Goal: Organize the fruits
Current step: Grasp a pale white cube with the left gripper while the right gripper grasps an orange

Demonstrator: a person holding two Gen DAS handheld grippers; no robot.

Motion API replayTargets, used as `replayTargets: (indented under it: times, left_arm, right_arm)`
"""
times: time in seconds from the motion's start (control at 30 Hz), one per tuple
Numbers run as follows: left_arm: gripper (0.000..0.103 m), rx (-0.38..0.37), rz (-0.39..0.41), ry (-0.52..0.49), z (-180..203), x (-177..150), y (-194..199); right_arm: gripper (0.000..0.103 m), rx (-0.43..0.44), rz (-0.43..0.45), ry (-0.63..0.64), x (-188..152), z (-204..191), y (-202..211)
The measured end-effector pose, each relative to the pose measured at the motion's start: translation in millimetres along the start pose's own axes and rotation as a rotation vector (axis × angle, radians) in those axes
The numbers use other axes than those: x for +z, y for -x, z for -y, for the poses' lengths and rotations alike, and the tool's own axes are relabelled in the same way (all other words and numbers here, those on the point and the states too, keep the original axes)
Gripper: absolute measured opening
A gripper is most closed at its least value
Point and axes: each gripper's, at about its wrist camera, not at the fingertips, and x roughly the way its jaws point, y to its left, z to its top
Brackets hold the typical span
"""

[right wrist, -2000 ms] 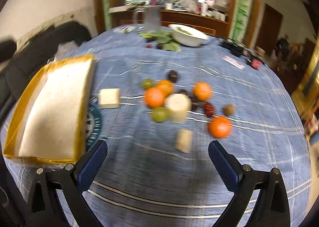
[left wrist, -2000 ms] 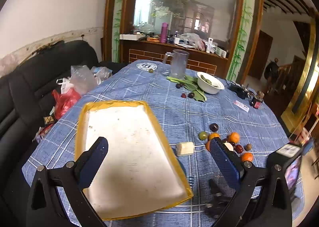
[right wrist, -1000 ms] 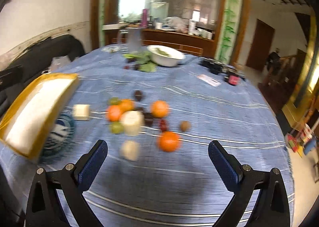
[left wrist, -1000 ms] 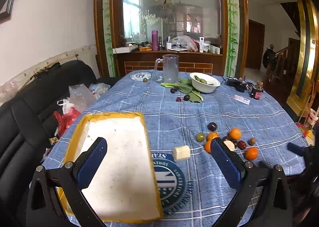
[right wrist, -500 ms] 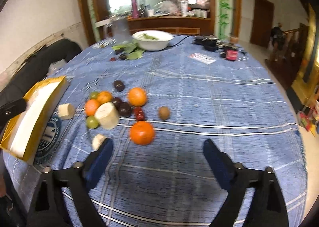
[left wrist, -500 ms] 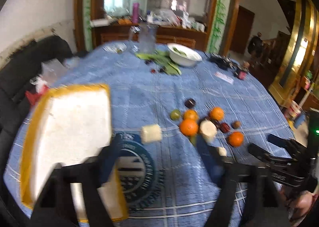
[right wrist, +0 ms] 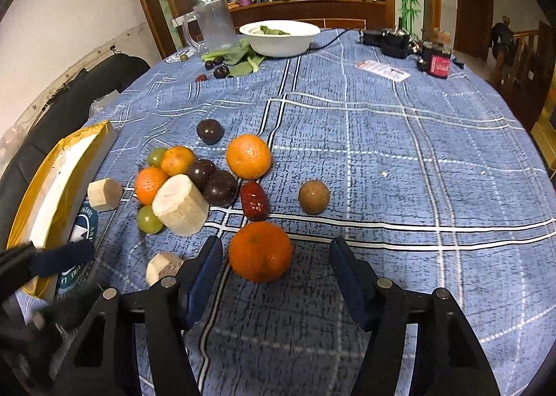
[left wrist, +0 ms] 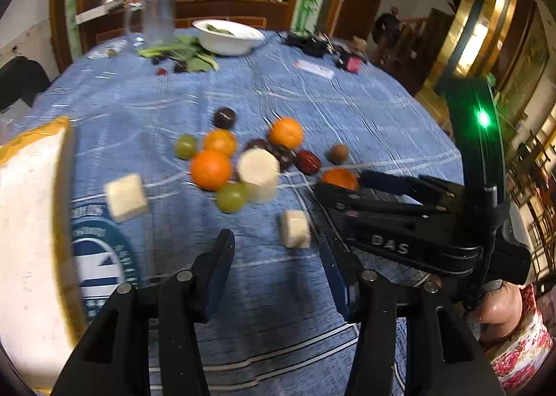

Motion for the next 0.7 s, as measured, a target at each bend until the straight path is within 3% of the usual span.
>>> replayTargets:
  times: [0.1, 0.2, 0.5, 0.53, 0.57, 0.7]
  left_arm:
    - [0.037, -0.002, -0.03, -0.011, 5, 2, -16]
    - [0.028, 0.001, -0.054, -0.013, 7, 3, -29]
    - [0.027, 0.023, -0.053, -0.022, 14, 6, -41]
    - [0.025, 0.027, -0.052, -0.023, 14, 7, -41]
    - [0.014, 0.029, -0.051, -0.024, 14, 6, -41]
    - [0.014, 0.028, -0.034, -0.01, 11, 3, -32]
  right_arm:
    - [0.067, 0.023, 0.013, -0.004, 0, 1, 2]
    - [0.058, 0.036, 0.016, -0.016, 0, 4, 2]
    - [0.048, 0.057, 0.018, -0.006, 0, 1, 2]
    - [0.046, 0.061, 0.018, -0.004, -1, 1, 2]
    - [0.044, 0.064, 0.018, 0.001, -1, 0, 2]
    - [0.038, 0.059, 0.022, 0.017, -2, -3, 3]
